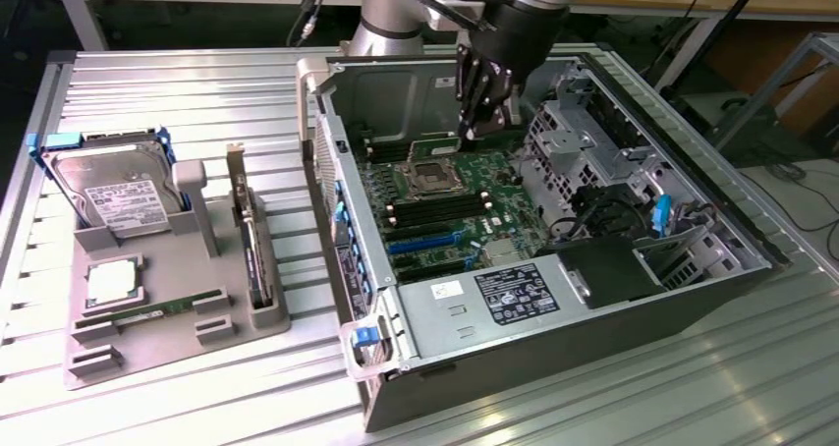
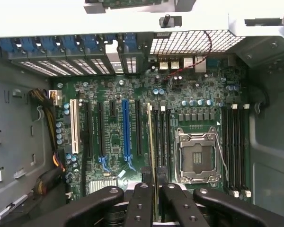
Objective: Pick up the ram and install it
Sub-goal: 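Insert the ram into the slot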
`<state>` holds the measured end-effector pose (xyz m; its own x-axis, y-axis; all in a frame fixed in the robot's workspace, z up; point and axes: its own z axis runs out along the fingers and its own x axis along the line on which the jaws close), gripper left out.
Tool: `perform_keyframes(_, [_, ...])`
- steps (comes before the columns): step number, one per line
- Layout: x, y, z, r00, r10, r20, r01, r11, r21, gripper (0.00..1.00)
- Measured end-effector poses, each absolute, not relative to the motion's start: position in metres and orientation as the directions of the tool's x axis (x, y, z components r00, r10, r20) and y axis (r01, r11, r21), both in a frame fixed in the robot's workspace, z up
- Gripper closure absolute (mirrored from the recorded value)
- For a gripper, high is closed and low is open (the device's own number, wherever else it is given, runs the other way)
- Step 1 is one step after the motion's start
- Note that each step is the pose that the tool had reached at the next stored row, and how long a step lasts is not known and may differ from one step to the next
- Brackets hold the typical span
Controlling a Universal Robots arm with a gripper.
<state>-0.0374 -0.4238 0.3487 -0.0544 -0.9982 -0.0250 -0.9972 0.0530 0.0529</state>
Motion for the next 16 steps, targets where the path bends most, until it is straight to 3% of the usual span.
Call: perform_keyframes(16, [-0.036,-0.423,0.300,-0.055,-0.998,-0.025,-0.997,0.053,0.053,0.86])
